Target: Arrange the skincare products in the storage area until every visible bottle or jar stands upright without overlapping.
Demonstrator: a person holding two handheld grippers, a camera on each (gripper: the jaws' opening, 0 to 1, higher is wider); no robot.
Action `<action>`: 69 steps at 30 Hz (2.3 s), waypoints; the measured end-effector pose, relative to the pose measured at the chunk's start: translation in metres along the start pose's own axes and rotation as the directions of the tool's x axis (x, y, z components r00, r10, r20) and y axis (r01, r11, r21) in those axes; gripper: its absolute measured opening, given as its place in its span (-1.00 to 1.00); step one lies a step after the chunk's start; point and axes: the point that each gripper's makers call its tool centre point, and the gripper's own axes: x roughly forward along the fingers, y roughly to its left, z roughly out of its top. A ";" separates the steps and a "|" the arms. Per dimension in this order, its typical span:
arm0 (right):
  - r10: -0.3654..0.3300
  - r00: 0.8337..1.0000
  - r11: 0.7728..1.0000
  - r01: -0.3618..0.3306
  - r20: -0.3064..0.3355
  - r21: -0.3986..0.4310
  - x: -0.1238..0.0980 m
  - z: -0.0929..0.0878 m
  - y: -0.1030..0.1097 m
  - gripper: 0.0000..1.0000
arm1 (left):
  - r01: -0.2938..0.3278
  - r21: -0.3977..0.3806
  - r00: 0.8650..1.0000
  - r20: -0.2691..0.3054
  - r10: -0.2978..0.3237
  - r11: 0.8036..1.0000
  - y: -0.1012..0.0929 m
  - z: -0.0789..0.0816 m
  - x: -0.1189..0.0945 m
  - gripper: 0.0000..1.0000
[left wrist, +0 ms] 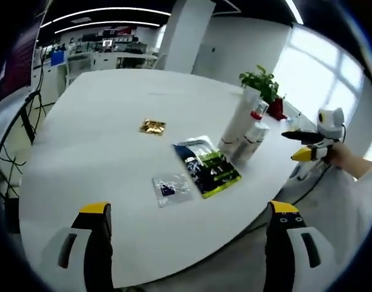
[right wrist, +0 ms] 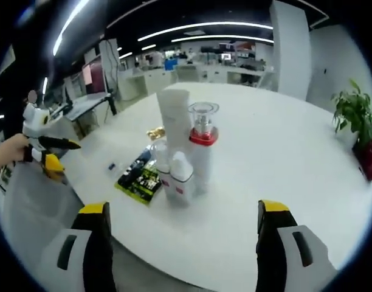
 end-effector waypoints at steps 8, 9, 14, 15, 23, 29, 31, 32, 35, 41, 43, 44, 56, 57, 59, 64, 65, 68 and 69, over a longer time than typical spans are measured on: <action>-0.065 0.998 0.998 0.065 0.014 0.008 -0.004 0.002 -0.011 0.95 | 0.025 0.019 1.000 -0.017 -0.025 0.999 0.004 0.006 0.007 0.98; -0.071 0.997 0.997 0.071 0.015 0.007 -0.005 0.002 -0.013 0.94 | 0.026 0.024 1.000 -0.014 -0.026 0.999 0.003 0.008 0.008 0.98; -0.084 0.996 0.996 0.084 0.004 -0.027 -0.006 0.001 -0.013 0.95 | 0.028 0.051 0.998 -0.056 -0.025 0.998 0.012 0.006 0.014 0.98; -0.087 0.996 0.996 0.087 -0.002 -0.036 -0.005 0.000 -0.012 0.95 | 0.029 0.050 0.998 -0.062 -0.026 0.998 0.014 0.007 0.015 0.98; -0.100 0.995 0.995 0.100 -0.022 -0.032 -0.007 -0.004 -0.016 0.94 | 0.011 0.083 0.992 -0.126 -0.001 0.997 0.026 0.013 0.036 0.98; -0.086 0.996 0.996 0.085 -0.035 -0.022 -0.005 -0.006 -0.014 0.93 | 0.005 0.108 0.983 -0.183 0.014 0.994 0.036 0.020 0.057 0.98; -0.085 0.996 0.996 0.084 -0.040 -0.025 -0.004 -0.007 -0.015 0.93 | -0.002 0.121 0.981 -0.191 0.025 0.993 0.039 0.026 0.065 0.98; -0.084 0.996 0.996 0.083 -0.040 -0.025 -0.004 -0.007 -0.015 0.93 | -0.002 0.125 0.981 -0.192 0.026 0.992 0.040 0.029 0.069 0.98; -0.090 0.995 0.996 0.090 -0.035 -0.016 -0.005 -0.007 -0.016 0.92 | -0.002 0.139 0.979 -0.201 0.030 0.990 0.041 0.037 0.081 0.98; -0.086 0.995 0.996 0.087 -0.039 0.007 -0.005 -0.009 -0.017 0.90 | -0.019 0.191 0.971 -0.232 0.064 0.982 0.048 0.053 0.109 0.98; -0.082 0.996 0.997 0.083 -0.039 0.008 -0.004 -0.008 -0.016 0.90 | -0.024 0.200 0.967 -0.244 0.074 0.980 0.054 0.062 0.121 0.97; -0.081 0.996 0.997 0.081 -0.036 0.007 -0.004 -0.008 -0.016 0.90 | -0.027 0.203 0.966 -0.247 0.078 0.979 0.055 0.064 0.124 0.96; -0.091 0.996 0.996 0.091 -0.026 0.010 -0.004 -0.007 -0.018 0.88 | -0.045 0.222 0.950 -0.292 0.110 0.974 0.073 0.083 0.160 0.85; -0.092 0.995 0.996 0.093 -0.026 0.015 -0.004 -0.007 -0.019 0.88 | -0.046 0.221 0.949 -0.294 0.111 0.974 0.075 0.085 0.163 0.83; -0.094 0.995 0.995 0.094 -0.024 0.019 -0.004 -0.006 -0.019 0.88 | -0.048 0.211 0.948 -0.298 0.111 0.976 0.078 0.087 0.170 0.82; -0.095 0.995 0.995 0.095 -0.023 0.028 -0.004 -0.007 -0.019 0.87 | -0.047 0.222 0.943 -0.312 0.117 0.974 0.081 0.092 0.181 0.79; -0.094 0.995 0.995 0.095 -0.023 0.031 -0.004 -0.007 -0.019 0.87 | -0.047 0.228 0.942 -0.313 0.119 0.973 0.083 0.093 0.185 0.78; -0.094 0.995 0.995 0.094 -0.024 0.035 -0.004 -0.007 -0.020 0.87 | -0.050 0.232 0.943 -0.309 0.123 0.971 0.084 0.096 0.189 0.74; -0.093 0.995 0.995 0.094 -0.024 0.038 -0.004 -0.007 -0.019 0.87 | -0.049 0.229 0.945 -0.305 0.120 0.972 0.084 0.097 0.191 0.74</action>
